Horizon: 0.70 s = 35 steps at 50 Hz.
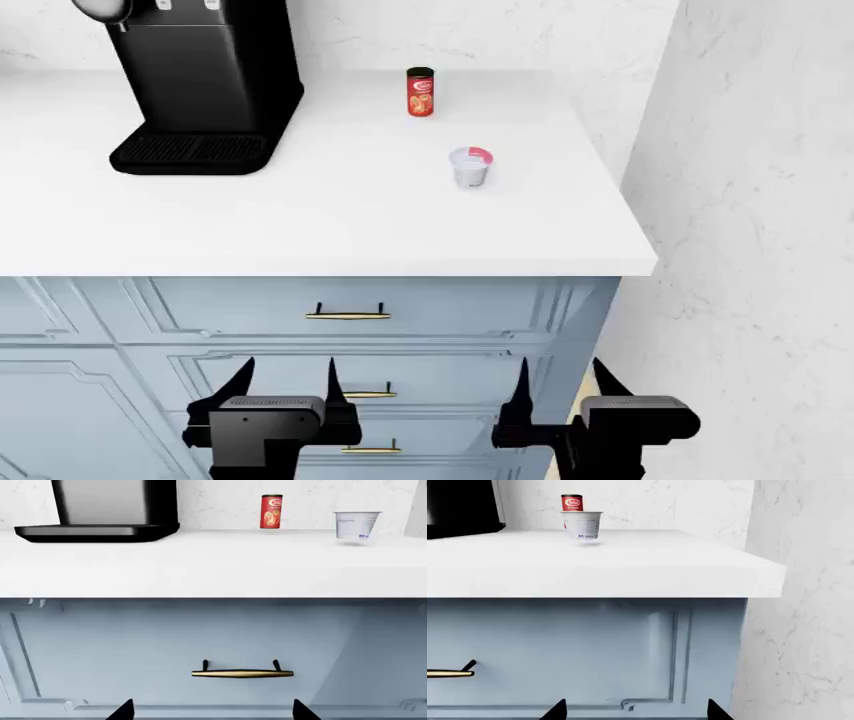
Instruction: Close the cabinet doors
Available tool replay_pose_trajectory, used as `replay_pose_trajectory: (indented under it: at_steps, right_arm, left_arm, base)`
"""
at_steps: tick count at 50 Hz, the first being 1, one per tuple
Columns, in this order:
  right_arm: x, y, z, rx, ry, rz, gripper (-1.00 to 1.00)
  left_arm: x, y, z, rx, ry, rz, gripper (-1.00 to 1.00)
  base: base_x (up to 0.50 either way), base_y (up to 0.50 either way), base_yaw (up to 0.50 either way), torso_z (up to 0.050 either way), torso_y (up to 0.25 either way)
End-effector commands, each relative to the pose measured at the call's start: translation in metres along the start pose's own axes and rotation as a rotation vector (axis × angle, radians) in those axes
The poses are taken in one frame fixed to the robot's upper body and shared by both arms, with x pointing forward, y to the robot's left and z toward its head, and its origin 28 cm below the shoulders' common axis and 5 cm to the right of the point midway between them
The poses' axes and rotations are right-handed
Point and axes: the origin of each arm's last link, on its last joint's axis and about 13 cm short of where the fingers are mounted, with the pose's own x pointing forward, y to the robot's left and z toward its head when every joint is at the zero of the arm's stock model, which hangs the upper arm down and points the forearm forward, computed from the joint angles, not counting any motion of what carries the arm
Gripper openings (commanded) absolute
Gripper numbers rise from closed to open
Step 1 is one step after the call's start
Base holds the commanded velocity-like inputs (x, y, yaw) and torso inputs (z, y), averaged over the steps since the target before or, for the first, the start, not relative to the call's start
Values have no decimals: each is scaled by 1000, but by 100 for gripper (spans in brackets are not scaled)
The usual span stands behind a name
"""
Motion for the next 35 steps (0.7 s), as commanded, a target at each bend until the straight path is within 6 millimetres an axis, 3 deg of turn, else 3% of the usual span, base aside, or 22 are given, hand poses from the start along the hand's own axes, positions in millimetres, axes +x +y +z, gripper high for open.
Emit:
replay_pose_trajectory:
  at_steps: [1,13,14,16,19,23,25,30,35]
  right_arm:
    - [-1,1,4,27,-10,21,100]
    - [-3,0,11,70,-30,40,100]
    - [-5,1,18,119,-48,55,100]
    - [-21,-1,65,179,-208,88,100]
    - [-40,-6,98,116,-386,59,100]
    - [-49,-11,112,130,-494,11,100]
    - [-53,-12,116,173,-566,20,100]
    - [-65,-10,121,122,-712,39,100]
    - [-67,-8,120,70,-745,18,100]
  left_arm:
    - [0,0,-1,15,-2,15,100]
    - [-1,0,-1,24,0,26,100]
    - [-3,-1,1,8,-17,24,100]
    - [-14,-1,28,18,-215,12,100]
    - [-34,1,58,14,-404,40,100]
    - [-55,5,82,-73,-598,42,100]
    - [-57,7,83,-46,-669,78,100]
    - [-58,8,84,-59,-693,74,100]
    - [-59,9,84,-59,-708,63,100]
  base:
    - [0,0,0,0,0]
    - [0,0,0,0,0]
    - [0,0,0,0,0]
    - [0,0,0,0,0]
    - [0,0,0,0,0]
    - [0,0,0,0,0]
    - [0,0,0,0,0]
    - [0,0,0,0,0]
    - [0,0,0,0,0]
